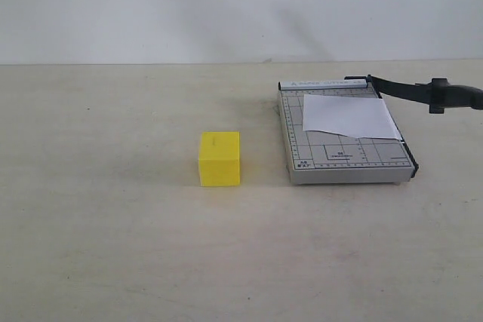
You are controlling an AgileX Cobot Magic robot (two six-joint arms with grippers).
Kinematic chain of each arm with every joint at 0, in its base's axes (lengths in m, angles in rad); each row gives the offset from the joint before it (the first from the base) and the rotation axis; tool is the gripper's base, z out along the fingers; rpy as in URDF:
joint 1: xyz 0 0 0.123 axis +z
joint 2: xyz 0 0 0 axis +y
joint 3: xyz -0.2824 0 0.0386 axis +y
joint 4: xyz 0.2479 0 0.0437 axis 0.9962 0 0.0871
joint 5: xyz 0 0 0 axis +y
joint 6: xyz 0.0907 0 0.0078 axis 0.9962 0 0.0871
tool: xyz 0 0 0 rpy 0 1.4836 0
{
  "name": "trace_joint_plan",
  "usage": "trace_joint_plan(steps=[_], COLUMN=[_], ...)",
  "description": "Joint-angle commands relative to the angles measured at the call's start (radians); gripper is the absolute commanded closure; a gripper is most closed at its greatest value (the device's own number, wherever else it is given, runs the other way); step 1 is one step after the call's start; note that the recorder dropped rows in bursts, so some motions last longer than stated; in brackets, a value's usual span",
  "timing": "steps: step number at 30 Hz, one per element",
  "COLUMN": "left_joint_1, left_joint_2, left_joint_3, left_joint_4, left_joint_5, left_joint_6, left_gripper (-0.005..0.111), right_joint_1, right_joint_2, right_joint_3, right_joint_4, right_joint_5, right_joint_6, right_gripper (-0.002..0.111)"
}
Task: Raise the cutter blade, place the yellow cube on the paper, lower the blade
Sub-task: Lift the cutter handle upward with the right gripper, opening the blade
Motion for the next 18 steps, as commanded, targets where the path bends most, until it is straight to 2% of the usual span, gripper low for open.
trace_joint_plan(steps=[1,7,16,18], left_joint_1=[0.002,0.002,0.002,0.002], left_joint_2=[-0.004,-0.004,-0.004,-0.004], left_joint_3=[-0.004,-0.004,-0.004,-0.004], left_joint_4=[0.0,0.0,0.008,-0.139], left_joint_5=[-0.009,-0.009,-0.04,-0.096], left_joint_6=[-0.009,-0.009,0.02,-0.045], left_gripper=[0.102,0.102,0.102,0.102], right_joint_1=[0.0,0.0,0.0,0.0], right_joint_2=[-0.132,-0.229,-0.257,-0.257], right_joint_3=[-0.004,-0.004,-0.004,-0.004], right_joint_4=[-0.002,-0.012,-0.004,-0.002], right_joint_5=[0.233,0.422,0.384,0.37], right_joint_6=[-0.01,-0.03,-0.098,-0.063], right_gripper=[0.108,0.108,0.108,0.108])
